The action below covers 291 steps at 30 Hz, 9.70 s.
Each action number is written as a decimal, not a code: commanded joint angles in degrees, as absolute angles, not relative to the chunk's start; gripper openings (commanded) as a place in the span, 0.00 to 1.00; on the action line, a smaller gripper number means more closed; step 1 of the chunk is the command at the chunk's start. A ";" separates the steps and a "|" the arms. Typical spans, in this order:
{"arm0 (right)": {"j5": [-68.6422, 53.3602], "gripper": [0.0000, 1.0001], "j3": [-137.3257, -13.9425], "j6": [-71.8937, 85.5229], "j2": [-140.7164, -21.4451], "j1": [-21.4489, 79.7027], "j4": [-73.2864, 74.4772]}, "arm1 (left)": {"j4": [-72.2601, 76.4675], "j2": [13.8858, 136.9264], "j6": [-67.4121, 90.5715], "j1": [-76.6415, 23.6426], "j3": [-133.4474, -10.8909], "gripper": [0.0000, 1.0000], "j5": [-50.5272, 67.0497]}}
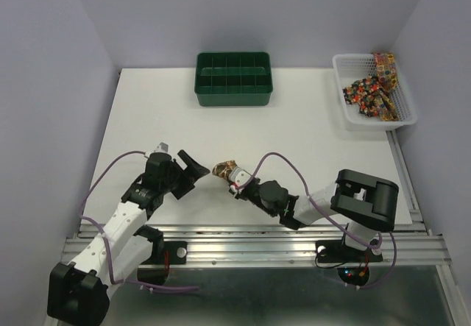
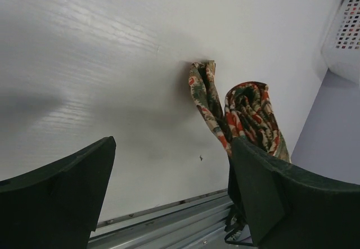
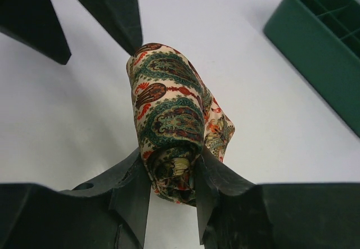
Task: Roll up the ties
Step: Roll the tie, then place the rolled tie into the container
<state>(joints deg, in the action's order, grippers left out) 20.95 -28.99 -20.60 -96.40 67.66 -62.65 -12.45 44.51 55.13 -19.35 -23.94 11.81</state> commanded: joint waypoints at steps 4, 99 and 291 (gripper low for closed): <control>9.85 0.01 -29.36 -14.08 -102.21 67.85 -68.81 | -9.41 42.10 59.06 -18.98 -18.29 0.92 14.15; -10.90 0.13 -23.47 83.24 -124.89 51.33 -72.77 | 56.42 93.78 67.76 -30.67 -11.43 0.00 21.89; -10.81 0.74 -25.40 54.05 -70.67 53.17 -43.51 | 32.17 33.31 58.71 -39.29 -15.64 0.00 -1.32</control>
<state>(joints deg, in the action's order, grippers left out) -13.45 -25.76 58.02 -73.54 52.60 -48.40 28.93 34.02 60.01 -39.51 -14.48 -0.08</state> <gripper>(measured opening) 0.738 0.449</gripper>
